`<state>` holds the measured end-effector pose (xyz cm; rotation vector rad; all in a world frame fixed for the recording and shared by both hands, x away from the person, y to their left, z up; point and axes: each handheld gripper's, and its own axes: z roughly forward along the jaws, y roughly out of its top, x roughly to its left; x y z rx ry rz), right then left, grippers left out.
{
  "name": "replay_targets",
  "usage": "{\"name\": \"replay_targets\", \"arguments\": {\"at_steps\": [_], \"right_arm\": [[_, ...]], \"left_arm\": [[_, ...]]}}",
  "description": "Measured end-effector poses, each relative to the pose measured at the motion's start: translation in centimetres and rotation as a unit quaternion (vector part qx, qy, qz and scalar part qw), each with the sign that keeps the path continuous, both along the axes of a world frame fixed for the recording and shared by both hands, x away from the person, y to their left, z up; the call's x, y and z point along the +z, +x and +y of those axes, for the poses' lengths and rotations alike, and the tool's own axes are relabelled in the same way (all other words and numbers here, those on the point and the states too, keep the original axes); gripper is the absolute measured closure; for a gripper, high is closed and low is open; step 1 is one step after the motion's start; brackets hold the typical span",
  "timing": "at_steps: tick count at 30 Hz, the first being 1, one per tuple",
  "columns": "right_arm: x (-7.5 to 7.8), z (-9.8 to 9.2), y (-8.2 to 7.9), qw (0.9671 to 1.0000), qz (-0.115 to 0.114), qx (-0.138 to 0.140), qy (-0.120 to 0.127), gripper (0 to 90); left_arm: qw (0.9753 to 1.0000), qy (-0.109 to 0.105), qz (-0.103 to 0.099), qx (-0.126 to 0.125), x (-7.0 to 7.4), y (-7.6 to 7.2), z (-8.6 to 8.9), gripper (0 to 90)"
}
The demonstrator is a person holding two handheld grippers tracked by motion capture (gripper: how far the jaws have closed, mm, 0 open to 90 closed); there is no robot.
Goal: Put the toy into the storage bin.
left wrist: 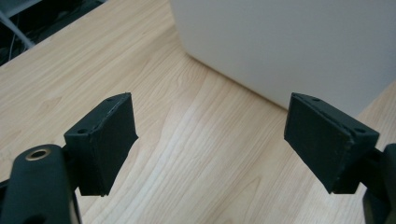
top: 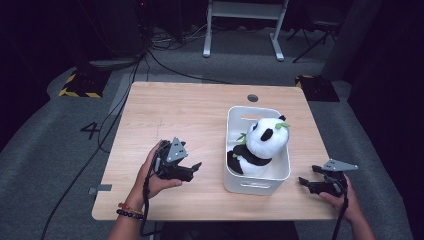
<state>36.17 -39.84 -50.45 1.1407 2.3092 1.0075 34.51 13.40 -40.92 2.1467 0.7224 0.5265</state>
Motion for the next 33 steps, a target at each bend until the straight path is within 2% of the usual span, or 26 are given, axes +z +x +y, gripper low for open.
{"name": "replay_targets", "arguments": {"at_steps": [8, 14, 19, 28, 33], "right_arm": [[0.0, 0.0, 0.0, 1.0000, 0.000, 0.000, 0.000, 18.4], [0.0, 0.0, 0.1, 1.0000, 0.000, 0.002, 0.001, 18.3], [0.0, 0.0, 0.0, 1.0000, 0.000, 0.001, 0.001, 18.3], [0.0, 0.0, 0.0, 1.0000, 0.000, 0.001, 0.000, 18.3], [0.0, 0.0, 0.0, 1.0000, 0.000, 0.001, 0.001, 18.3]], "left_arm": [[0.9999, 0.003, 0.007, 0.013, -0.9, -0.5, 0.9, 16.9], [0.9996, 0.012, 0.014, 0.022, -1.7, -0.7, 1.5, 17.0], [0.9990, 0.034, 0.016, 0.024, -2.3, -0.7, 1.8, 17.1], [0.9980, 0.047, 0.024, 0.034, -3.5, -0.7, 2.4, 17.2], [0.9975, 0.047, 0.035, 0.040, -4.3, -0.6, 2.7, 17.3]]}}
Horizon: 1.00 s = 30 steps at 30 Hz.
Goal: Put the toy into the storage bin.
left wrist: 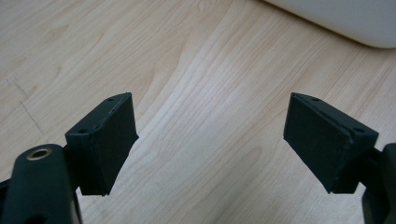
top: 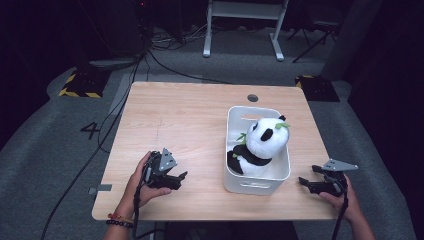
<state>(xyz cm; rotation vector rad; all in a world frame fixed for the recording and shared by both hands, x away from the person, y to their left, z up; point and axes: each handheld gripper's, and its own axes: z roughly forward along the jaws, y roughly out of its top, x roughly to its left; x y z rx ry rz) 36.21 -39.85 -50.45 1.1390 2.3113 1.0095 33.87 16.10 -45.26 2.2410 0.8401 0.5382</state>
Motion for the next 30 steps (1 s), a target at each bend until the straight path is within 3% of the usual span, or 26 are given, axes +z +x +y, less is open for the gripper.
{"name": "replay_targets", "arguments": {"at_steps": [3, 13, 20, 30], "right_arm": [[0.0, 0.0, 0.0, 1.0000, 0.000, 0.000, 0.000, 18.3], [0.0, 0.0, 0.0, 1.0000, 0.000, 0.000, -0.001, 18.3], [0.0, 0.0, 0.0, 1.0000, 0.000, 0.000, -0.001, 18.3], [0.0, 0.0, 0.0, 1.0000, -0.001, 0.000, -0.001, 18.4]], "left_arm": [[0.9999, 0.007, 0.013, 0.002, -0.5, 0.0, 0.2, 17.4], [0.9997, 0.000, 0.024, 0.002, -1.6, -0.3, 0.9, 17.3], [0.9981, -0.040, 0.047, 0.010, -2.2, -0.4, 2.2, 17.5], [0.9968, -0.052, 0.058, 0.017, -3.2, -0.7, 3.1, 17.5]]}}
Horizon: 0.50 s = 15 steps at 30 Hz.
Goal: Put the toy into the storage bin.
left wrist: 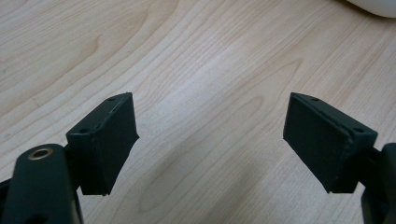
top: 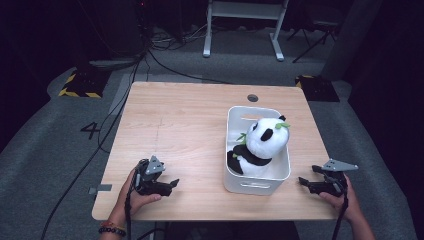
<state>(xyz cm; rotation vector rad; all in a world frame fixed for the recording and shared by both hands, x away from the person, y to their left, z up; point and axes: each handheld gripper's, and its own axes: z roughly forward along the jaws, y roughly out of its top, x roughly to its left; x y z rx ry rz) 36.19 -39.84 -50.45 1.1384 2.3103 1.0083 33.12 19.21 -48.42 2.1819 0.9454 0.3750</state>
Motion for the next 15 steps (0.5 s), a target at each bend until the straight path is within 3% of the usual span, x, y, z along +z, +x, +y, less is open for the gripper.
{"name": "replay_targets", "arguments": {"at_steps": [4, 5, 10, 15], "right_arm": [[0.00, 0.01, -0.02, 1.0000, 0.000, 0.000, 0.000, 18.5], [0.00, 0.00, -0.04, 1.0000, 0.000, 0.000, 0.000, 18.5], [-0.01, -0.10, -0.08, 1.0000, -0.003, 0.002, -0.003, 18.5], [-0.01, -0.10, -0.09, 1.0000, -0.002, 0.002, -0.003, 18.5]], "left_arm": [[0.9999, -0.008, 0.002, 0.006, -0.24, -0.18, 0.20, 17.6], [1.0000, -0.002, -0.001, 0.002, -0.26, -0.15, 0.34, 17.6], [0.9998, -0.018, 0.009, 0.008, -0.73, -0.38, 0.58, 17.5], [0.9998, -0.010, 0.017, 0.006, -0.94, -0.43, 0.79, 17.7]]}}
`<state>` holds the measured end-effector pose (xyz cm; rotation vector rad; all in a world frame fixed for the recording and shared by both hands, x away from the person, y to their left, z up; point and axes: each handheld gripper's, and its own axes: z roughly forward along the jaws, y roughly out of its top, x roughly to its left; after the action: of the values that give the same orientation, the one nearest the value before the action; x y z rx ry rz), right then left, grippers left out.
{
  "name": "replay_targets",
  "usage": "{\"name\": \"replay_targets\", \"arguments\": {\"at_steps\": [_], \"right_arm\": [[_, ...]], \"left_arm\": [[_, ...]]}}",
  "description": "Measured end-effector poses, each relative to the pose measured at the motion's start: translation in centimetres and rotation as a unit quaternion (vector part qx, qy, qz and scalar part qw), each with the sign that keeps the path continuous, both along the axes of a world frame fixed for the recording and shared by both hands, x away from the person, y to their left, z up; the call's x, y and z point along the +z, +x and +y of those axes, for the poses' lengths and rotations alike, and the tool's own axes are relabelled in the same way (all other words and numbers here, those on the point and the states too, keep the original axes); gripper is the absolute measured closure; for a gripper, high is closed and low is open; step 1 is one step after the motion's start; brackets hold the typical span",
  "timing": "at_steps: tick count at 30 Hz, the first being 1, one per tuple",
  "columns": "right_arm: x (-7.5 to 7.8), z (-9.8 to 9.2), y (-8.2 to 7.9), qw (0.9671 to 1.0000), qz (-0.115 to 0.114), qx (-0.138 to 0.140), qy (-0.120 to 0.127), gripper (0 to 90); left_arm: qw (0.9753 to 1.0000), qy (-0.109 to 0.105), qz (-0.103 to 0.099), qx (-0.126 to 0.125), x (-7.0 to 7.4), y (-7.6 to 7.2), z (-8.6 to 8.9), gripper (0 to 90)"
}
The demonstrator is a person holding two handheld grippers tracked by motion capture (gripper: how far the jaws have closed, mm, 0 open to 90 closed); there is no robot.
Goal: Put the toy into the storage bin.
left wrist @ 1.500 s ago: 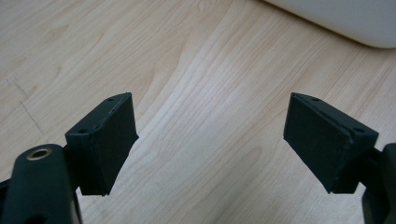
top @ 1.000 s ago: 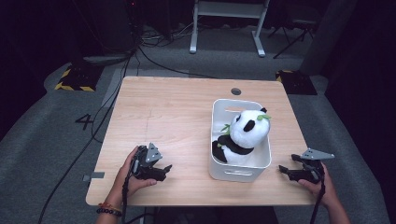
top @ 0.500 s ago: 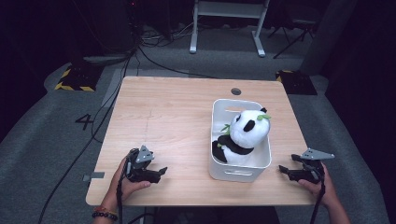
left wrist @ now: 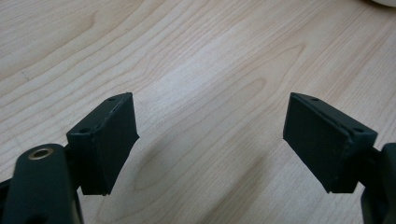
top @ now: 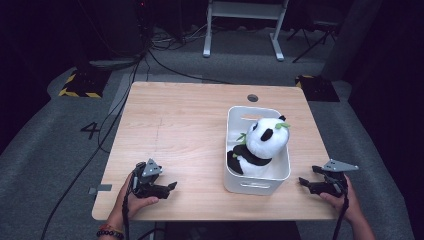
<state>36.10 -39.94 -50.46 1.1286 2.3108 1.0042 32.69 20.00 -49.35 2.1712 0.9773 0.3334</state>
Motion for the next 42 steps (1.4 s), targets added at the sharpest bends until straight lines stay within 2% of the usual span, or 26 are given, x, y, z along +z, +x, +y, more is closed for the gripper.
{"name": "replay_targets", "arguments": {"at_steps": [2, 6, 9, 11, 13, 23, 24, 26, 36, 37, 42], "right_arm": [[0.0, 0.0, 0.0, 1.0000, 0.001, -0.001, 0.002, 18.5], [0.0, 0.0, 0.0, 1.0000, 0.001, 0.000, 0.002, 18.6], [0.0, 0.0, 0.0, 1.0000, 0.001, -0.001, 0.003, 18.6], [0.0, 0.0, 0.0, 1.0000, 0.001, -0.001, 0.003, 18.6], [0.0, 0.0, 0.0, 1.0000, 0.001, -0.001, 0.003, 18.6], [0.0, 0.0, 0.0, 1.0000, 0.001, 0.002, 0.004, 18.7], [0.0, 0.0, 0.0, 1.0000, 0.001, 0.003, 0.003, 18.8], [0.0, 0.0, 0.0, 1.0000, 0.001, 0.006, 0.003, 18.7], [0.0, 0.1, 0.0, 1.0000, 0.001, 0.004, 0.004, 18.5], [0.0, 0.1, 0.0, 1.0000, 0.002, 0.004, 0.004, 18.5], [0.0, 0.1, 0.0, 1.0000, 0.001, 0.004, 0.004, 18.5]], "left_arm": [[1.0000, -0.005, 0.003, 0.000, -0.2, 0.0, 0.1, 17.7], [0.9998, 0.008, 0.007, 0.018, -0.9, 0.0, 0.1, 17.6], [0.9997, 0.018, 0.000, 0.015, -1.1, -0.3, 0.0, 16.8], [0.9998, 0.013, 0.006, 0.016, -1.2, -0.3, -0.1, 16.9], [0.9995, 0.024, 0.004, 0.017, -1.2, -0.4, -0.2, 16.8], [0.9995, 0.022, 0.004, 0.020, -1.2, -0.4, -0.2, 16.1], [0.9994, 0.028, -0.002, 0.021, -1.2, -0.4, -0.2, 16.0], [0.9996, 0.021, 0.005, 0.021, -1.2, -0.4, -0.3, 16.0], [0.9994, 0.024, 0.004, 0.025, -1.2, -0.5, -0.3, 15.7], [0.9993, 0.028, -0.002, 0.025, -1.2, -0.4, -0.2, 15.7], [0.9994, 0.024, 0.004, 0.026, -1.2, -0.5, -0.3, 15.4]]}}
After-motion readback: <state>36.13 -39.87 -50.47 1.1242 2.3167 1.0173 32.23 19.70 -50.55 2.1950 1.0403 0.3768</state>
